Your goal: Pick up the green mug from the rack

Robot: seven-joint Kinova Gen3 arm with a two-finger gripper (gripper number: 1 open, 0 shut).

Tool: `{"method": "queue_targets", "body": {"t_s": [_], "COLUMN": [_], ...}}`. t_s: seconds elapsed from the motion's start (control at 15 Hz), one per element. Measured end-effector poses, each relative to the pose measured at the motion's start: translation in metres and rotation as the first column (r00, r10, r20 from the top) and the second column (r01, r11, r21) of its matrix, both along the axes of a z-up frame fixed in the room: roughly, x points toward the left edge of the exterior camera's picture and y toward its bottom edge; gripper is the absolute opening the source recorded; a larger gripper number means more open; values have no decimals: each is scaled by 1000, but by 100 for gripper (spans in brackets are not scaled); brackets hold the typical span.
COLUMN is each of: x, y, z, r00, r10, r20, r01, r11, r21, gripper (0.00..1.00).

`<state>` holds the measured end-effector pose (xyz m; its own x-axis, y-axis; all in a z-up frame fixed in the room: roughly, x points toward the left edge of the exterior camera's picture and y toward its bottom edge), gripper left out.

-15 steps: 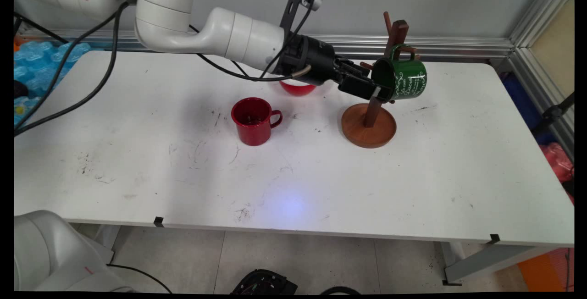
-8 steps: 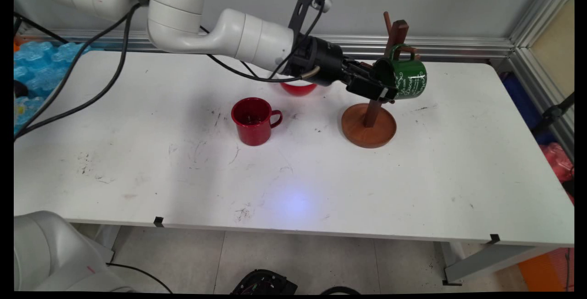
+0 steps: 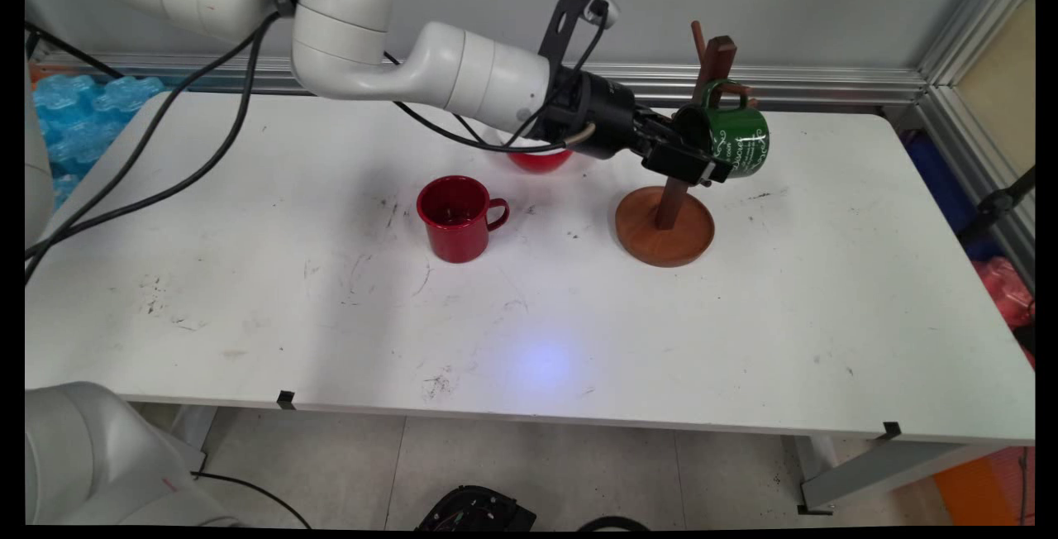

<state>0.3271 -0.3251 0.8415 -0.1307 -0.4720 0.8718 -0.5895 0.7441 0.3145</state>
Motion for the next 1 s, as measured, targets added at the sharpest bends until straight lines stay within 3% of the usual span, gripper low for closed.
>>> {"method": "queue_targets", "body": {"t_s": [1.0], "x": [-20], "y": [-13], "z": [-10], "r00": [1000], "r10": [4], "r20": [9], "r01": [-5], "r11": [1000], "r21": [24], "gripper": [100]}}
